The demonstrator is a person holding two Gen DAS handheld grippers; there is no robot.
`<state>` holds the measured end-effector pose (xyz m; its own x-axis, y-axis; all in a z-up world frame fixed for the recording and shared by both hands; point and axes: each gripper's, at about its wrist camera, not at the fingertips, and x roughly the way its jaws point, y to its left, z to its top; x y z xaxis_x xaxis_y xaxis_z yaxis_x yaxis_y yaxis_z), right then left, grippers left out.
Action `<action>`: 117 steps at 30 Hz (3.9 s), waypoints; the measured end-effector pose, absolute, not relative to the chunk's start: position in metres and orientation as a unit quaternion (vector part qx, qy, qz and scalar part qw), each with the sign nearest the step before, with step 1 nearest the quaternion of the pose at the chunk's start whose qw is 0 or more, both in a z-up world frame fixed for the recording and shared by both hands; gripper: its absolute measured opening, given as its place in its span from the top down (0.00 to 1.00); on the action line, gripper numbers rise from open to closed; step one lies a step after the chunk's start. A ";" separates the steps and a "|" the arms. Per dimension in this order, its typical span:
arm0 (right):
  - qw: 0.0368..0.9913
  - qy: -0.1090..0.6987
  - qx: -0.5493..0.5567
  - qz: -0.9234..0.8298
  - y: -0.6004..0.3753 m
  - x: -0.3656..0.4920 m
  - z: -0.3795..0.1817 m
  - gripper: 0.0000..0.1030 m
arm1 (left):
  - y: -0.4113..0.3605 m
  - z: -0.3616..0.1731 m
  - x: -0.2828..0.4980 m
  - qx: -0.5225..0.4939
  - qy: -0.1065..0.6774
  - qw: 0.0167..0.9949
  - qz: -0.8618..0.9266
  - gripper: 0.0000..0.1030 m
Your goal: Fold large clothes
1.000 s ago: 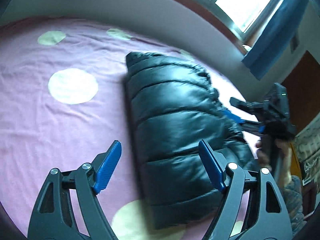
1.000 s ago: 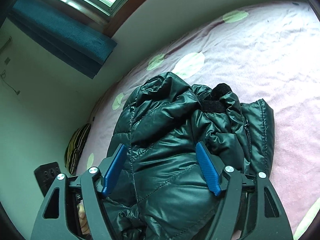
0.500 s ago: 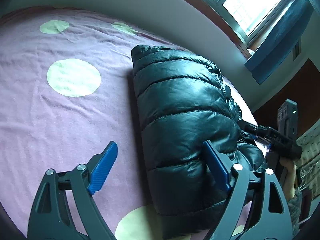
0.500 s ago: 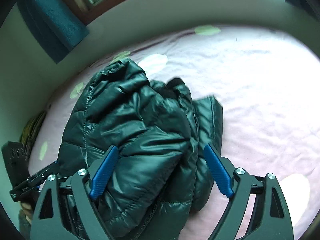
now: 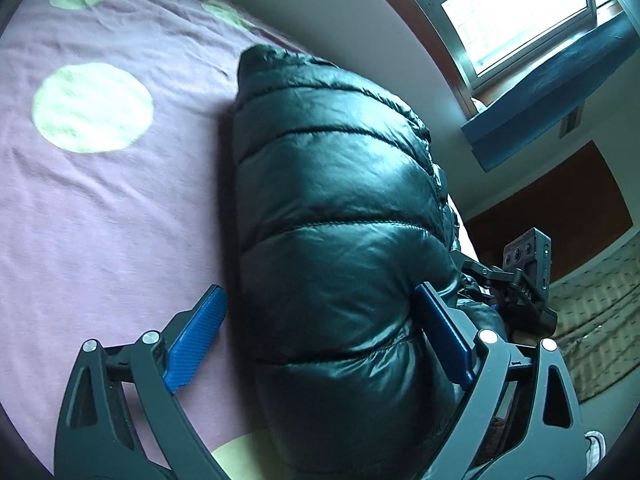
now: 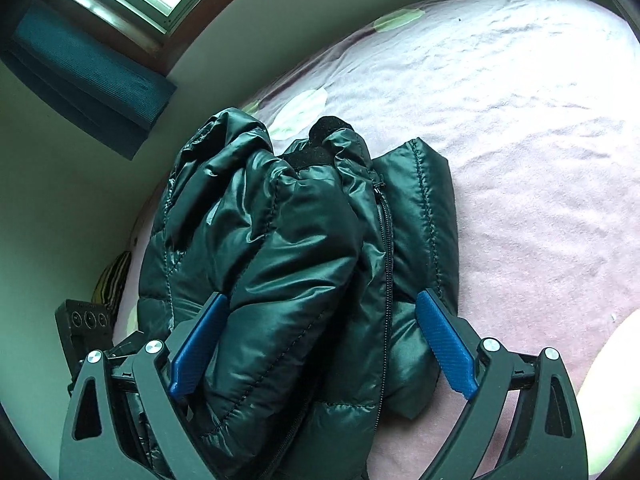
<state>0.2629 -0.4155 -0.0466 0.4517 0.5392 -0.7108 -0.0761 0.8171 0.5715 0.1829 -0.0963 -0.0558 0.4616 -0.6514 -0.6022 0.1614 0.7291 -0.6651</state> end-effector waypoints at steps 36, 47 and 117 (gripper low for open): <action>0.751 0.481 0.330 0.311 -0.412 0.259 -0.087 0.06 | -0.120 -0.055 0.185 -0.235 0.455 0.814 -0.275 0.05; 0.686 0.474 0.397 0.383 -0.404 0.256 -0.098 0.06 | -0.110 -0.053 0.179 -0.237 0.456 0.819 -0.254 0.05; 0.807 0.453 0.276 0.260 -0.381 0.247 -0.023 0.06 | -0.150 -0.019 0.169 -0.052 0.442 0.891 -0.089 0.04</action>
<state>0.2465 -0.3805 -0.0232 0.4548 0.6694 -0.5874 -0.1698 0.7127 0.6807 0.1693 -0.1496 -0.0185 0.5931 -0.2040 -0.7788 0.1119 0.9789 -0.1711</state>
